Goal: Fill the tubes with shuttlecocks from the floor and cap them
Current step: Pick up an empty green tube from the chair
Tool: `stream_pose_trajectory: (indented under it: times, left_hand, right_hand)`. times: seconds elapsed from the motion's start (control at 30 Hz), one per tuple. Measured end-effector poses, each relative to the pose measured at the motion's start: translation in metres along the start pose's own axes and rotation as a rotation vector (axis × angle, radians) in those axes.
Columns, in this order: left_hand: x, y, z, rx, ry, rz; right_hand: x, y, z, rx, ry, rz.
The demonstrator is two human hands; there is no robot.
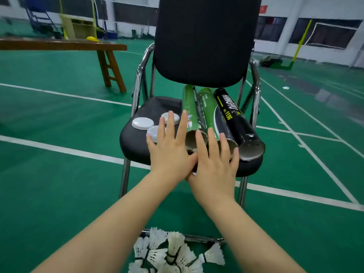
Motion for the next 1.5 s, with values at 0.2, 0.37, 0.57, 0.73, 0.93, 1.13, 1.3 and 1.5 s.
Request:
stream_pose_trajectory:
  times: [0.2,0.37,0.57,0.73,0.93,1.13,1.3,1.5]
  left_hand:
    - [-0.027,-0.002,-0.001,-0.028,-0.039,-0.043]
    - [-0.033,-0.003,0.012,-0.044,-0.036,-0.04]
    - [-0.04,-0.007,0.021,-0.165,-0.098,-0.012]
    - [-0.039,-0.008,0.025,-0.152,-0.101,-0.006]
    - [-0.028,0.009,0.017,0.086,-0.251,-0.075]
    - [-0.005,0.041,0.003,0.48,-0.352,-0.065]
    - [0.026,0.084,-0.013,0.957,-0.263,0.152]
    - [0.076,0.148,-0.032,0.353,-0.605,-0.137]
  right_hand:
    - [-0.031,-0.013,0.013,0.086,0.083,-0.115]
    - [-0.042,-0.025,0.018,0.126,0.162,-0.158]
    - [-0.051,-0.042,0.017,0.216,0.09,-0.103]
    - [-0.053,-0.04,0.022,0.226,0.056,-0.116]
    - [-0.045,-0.013,0.028,0.072,0.055,-0.189]
    - [-0.039,0.038,0.033,-0.14,0.054,-0.183]
    - [-0.039,0.105,0.032,-0.326,-0.014,-0.063]
    - [-0.016,0.191,0.055,-0.561,-0.07,0.053]
Point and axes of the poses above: each hand's wrist, its own x-axis away from the middle knuckle, its own y-axis out of the back of the hand, z = x × y, the point moved 5 cm from there along -x, towards the middle knuckle, and after that the axes turned 5 degrees about -y, right-handed, at the moved point
